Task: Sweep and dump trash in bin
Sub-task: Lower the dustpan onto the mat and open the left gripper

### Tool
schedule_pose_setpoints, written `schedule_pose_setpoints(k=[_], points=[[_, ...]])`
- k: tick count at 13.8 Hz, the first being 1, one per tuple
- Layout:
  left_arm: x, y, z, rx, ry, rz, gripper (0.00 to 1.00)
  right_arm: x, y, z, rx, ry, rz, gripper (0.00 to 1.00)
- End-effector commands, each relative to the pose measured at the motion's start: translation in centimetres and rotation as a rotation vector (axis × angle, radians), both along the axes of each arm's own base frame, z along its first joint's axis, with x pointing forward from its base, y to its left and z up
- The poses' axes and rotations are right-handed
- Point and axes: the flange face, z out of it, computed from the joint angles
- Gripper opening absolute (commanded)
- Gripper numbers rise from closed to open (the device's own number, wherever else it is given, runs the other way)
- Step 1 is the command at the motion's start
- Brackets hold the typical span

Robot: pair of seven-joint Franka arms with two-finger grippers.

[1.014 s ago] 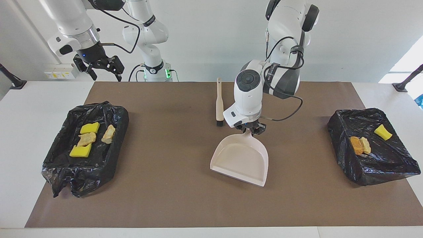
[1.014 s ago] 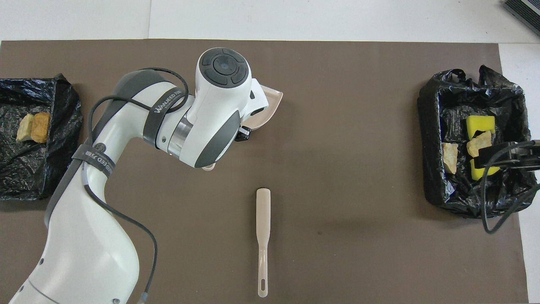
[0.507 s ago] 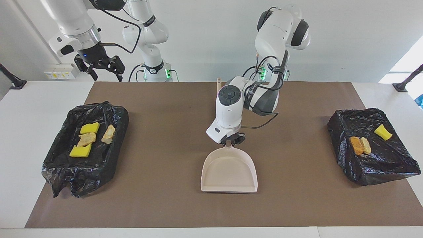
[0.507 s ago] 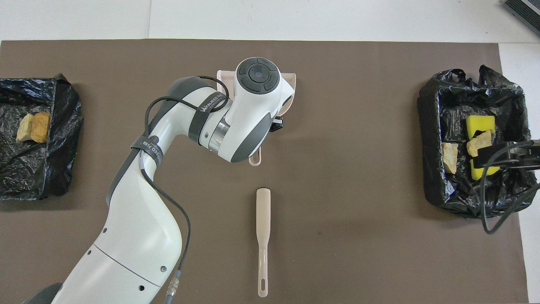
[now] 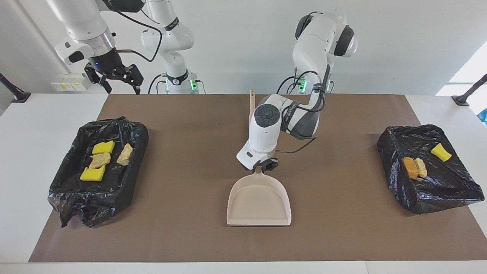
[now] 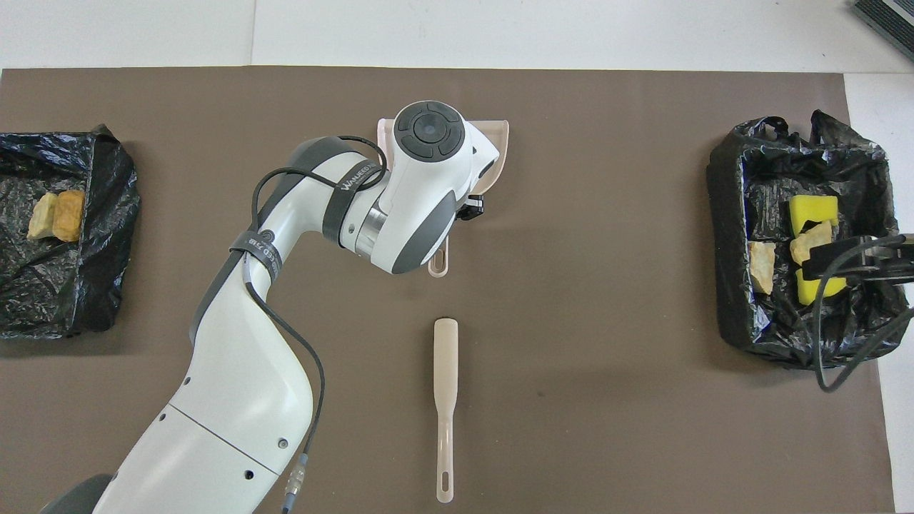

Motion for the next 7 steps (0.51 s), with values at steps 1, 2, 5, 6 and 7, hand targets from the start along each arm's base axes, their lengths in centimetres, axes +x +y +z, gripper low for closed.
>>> schedule_pose_setpoints(k=[1,2,5,6,7], points=[[-1.2,0.4,-0.5,0.002,0.002,-0.04,0.02,0.0,-0.1,0.3,0.001,-0.019,0.029,1.0],[-1.5,0.5,-0.4,0.008,0.008,-0.04,0.29,0.0,0.0,0.4,0.014,-0.021,0.028,1.0],[-1.4,1.8,0.6,0.017,0.009,-0.018,1.0,-0.1,-0.7,0.3,0.002,-0.018,0.017,1.0],[-1.6,2.5,2.0,0.013,0.0,-0.016,1.0,0.0,-0.6,0.2,0.01,-0.023,0.016,1.0],[-1.8,4.4,4.3,0.01,-0.017,0.0,1.0,0.7,-0.5,0.3,0.006,-0.053,0.015,1.0]])
